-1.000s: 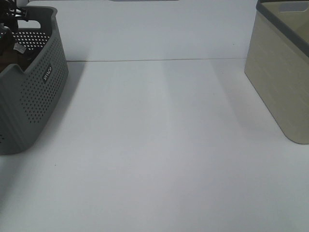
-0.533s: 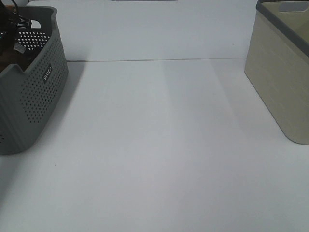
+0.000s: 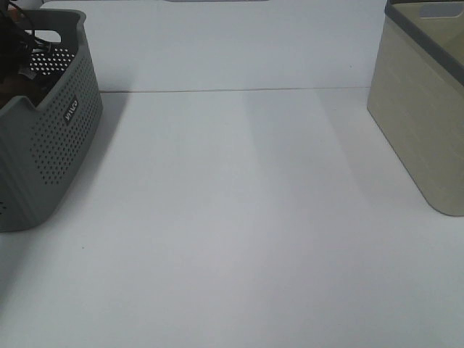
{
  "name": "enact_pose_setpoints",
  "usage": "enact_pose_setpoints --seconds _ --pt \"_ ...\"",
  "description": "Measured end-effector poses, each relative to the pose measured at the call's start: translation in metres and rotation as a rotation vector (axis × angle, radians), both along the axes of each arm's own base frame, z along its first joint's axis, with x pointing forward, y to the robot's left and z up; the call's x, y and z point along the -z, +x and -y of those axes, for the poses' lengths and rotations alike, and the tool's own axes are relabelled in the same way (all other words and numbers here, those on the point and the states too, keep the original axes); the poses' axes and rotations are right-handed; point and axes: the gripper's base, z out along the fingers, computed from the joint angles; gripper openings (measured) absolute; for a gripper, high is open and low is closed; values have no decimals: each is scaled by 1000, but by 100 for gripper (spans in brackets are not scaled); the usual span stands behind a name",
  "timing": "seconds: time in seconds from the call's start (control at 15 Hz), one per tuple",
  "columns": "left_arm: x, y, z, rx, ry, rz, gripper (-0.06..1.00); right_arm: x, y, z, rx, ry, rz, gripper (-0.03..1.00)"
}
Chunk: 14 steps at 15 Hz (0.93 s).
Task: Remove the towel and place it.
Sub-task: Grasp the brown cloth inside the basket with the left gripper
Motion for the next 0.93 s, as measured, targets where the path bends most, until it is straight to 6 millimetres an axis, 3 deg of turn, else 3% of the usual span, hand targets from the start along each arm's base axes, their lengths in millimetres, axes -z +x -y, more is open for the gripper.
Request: enact_pose_setpoints --seconds 0.4,0.73,0.93 --pt "2 0 -1 35 40 -13 2 0 0 0 0 0 0 78" --pt "-5 -2 -1 56 64 -19 0 0 0 0 0 0 0 78" --pt "-62 -13 6 53 46 63 0 0 0 0 0 0 0 78"
